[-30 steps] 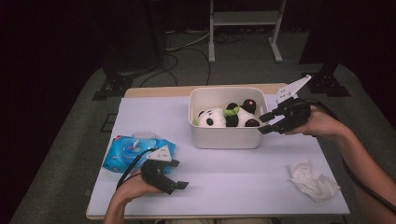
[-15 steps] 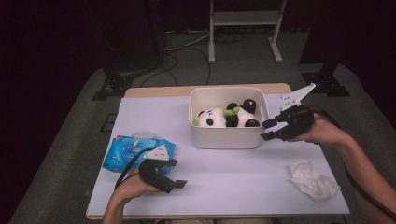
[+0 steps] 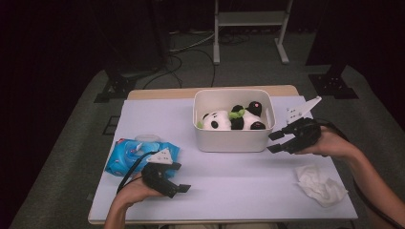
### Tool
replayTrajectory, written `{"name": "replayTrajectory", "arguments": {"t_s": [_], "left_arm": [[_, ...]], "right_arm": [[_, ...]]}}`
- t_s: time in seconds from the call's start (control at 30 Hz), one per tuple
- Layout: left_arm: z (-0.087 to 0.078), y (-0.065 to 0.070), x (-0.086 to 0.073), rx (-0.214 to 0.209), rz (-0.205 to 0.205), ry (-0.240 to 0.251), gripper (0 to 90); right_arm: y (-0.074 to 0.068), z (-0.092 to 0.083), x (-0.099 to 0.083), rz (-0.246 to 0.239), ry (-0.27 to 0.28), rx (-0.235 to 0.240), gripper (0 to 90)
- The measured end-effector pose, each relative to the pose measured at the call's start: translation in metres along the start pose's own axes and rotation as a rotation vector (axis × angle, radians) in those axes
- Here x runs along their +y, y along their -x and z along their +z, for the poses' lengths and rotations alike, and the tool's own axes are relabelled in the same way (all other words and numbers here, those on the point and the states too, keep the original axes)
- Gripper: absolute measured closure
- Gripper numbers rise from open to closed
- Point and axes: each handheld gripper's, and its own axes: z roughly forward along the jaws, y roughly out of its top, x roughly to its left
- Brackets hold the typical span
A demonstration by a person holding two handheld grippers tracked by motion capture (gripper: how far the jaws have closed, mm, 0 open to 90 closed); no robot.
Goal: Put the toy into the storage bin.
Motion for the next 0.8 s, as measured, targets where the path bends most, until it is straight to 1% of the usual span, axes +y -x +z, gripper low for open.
{"name": "replayTrajectory", "arguments": {"t_s": [0.23,0.27,0.43,0.53,0.67,0.8], "left_arm": [[0.0,0.0,0.0,-0.003,-0.001,0.001,10.1],[0.0,0.0,0.0,-0.003,-0.002,0.001,10.1],[0.0,0.0,0.0,-0.004,-0.001,-0.001,10.1],[0.0,0.001,0.0,-0.003,0.0,0.0,10.1],[0.001,0.0,0.0,-0.004,-0.001,-0.003,10.1],[0.001,0.001,0.0,-0.005,-0.002,0.0,10.1]], "right_arm": [[-0.004,0.003,-0.006,0.005,0.001,0.004,46.3],[-0.005,0.004,-0.008,0.011,0.004,0.003,46.1],[-0.009,0.008,-0.013,0.01,-0.008,0.012,45.8],[-0.011,0.01,-0.016,0.006,-0.002,0.014,45.6],[-0.013,0.013,-0.02,0.008,-0.01,0.014,44.9],[-0.015,0.016,-0.025,0.019,-0.003,0.016,44.6]]}}
